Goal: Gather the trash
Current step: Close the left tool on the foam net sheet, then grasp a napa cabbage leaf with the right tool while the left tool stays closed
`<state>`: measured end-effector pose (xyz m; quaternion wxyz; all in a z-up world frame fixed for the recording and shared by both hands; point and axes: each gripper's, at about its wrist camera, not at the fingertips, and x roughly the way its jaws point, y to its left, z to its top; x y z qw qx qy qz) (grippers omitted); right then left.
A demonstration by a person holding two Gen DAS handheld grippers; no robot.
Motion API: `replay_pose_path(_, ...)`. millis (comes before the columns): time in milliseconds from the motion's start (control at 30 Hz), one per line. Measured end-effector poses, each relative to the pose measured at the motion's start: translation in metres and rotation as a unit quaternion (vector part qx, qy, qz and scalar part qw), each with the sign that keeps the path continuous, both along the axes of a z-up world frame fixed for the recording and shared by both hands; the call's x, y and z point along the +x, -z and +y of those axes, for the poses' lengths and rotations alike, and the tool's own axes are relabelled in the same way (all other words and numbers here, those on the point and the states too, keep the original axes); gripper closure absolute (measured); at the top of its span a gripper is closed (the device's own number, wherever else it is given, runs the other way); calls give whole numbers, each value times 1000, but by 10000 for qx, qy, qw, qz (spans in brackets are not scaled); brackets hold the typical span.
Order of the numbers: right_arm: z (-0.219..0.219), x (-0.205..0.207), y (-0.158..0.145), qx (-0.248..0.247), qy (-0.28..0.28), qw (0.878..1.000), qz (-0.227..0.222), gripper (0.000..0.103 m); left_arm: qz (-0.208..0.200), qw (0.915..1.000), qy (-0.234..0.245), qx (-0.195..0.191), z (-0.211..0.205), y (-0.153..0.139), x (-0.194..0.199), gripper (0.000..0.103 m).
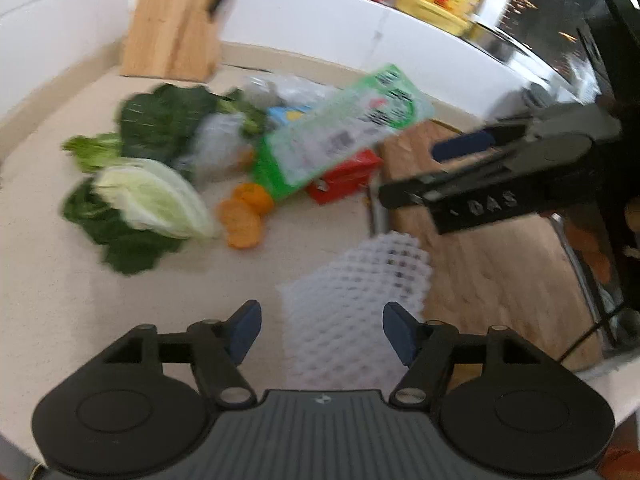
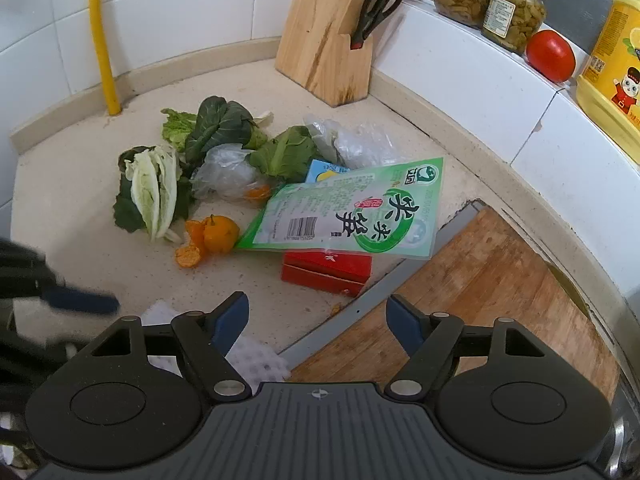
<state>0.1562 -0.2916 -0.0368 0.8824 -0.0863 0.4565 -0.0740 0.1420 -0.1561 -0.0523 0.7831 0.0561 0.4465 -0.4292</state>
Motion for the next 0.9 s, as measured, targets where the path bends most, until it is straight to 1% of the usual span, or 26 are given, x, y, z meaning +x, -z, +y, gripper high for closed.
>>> replay_pose_path(33, 0, 0, 0, -15, 9, 10000, -5, 22, 21, 10000, 80, 38, -6, 2, -1, 38)
replay_pose_path(133, -1, -2, -1, -18, 72, 10000, -20, 20, -17, 9997, 160, 165, -19, 10, -5, 39)
replay_pose_path(167, -2, -2, 0, -16, 86, 10000, -10, 20, -52, 9997, 144, 198, -21, 12, -7, 40)
replay_pose_path(200, -2, -2, 0, -11, 91, 10000, 0, 20, -89, 9997, 129, 204, -21, 13, -8, 45)
replay_pose_path(233, -1, -1, 1, -1, 87, 10000, 12, 20, -101, 9997, 116, 165, -19, 13, -8, 58)
replay_pose_path(267, 0, -1, 1, 17, 80, 10000, 20, 20, -70, 9999, 96, 119, -16, 11, -7, 66)
replay_pose_path(300, 1, 0, 2, 36, 65, 10000, 23, 20, -70, 9999, 18, 125, -12, 8, -6, 92)
replay_pose_path(333, 2, 2, 2, 58, 39, 10000, 22, 20, -60, 9997, -95, 209, -7, 7, -2, 103)
replay_pose_path(433, 8, 9, 1, 204, -101, 9997, 3, 21, 49, 9985, -533, 126, 14, 4, 10, 103)
replay_pose_path(533, 16, 18, 0, 331, -266, 9991, -36, 21, -21, 9963, -861, 76, 36, -2, 12, 103)
replay_pose_path(733, 31, 43, 7, 534, -510, 9973, 31, 22, -153, 9914, -1301, 61, 62, -8, 16, 103)
replay_pose_path(800, 35, 51, 11, 618, -622, 9961, 60, 23, -159, 9907, -1347, 108, 65, -8, 18, 103)
replay_pose_path(833, 36, 55, 12, 651, -641, 9958, 90, 22, -169, 9906, -1346, 149, 66, -6, 19, 101)
replay_pose_path(867, 37, 58, 14, 661, -643, 9957, 117, 22, -156, 9903, -1371, 171, 67, -4, 20, 93)
replay_pose_path(900, 38, 61, 16, 654, -671, 9955, 121, 22, -109, 9905, -1360, 181, 67, -3, 20, 79)
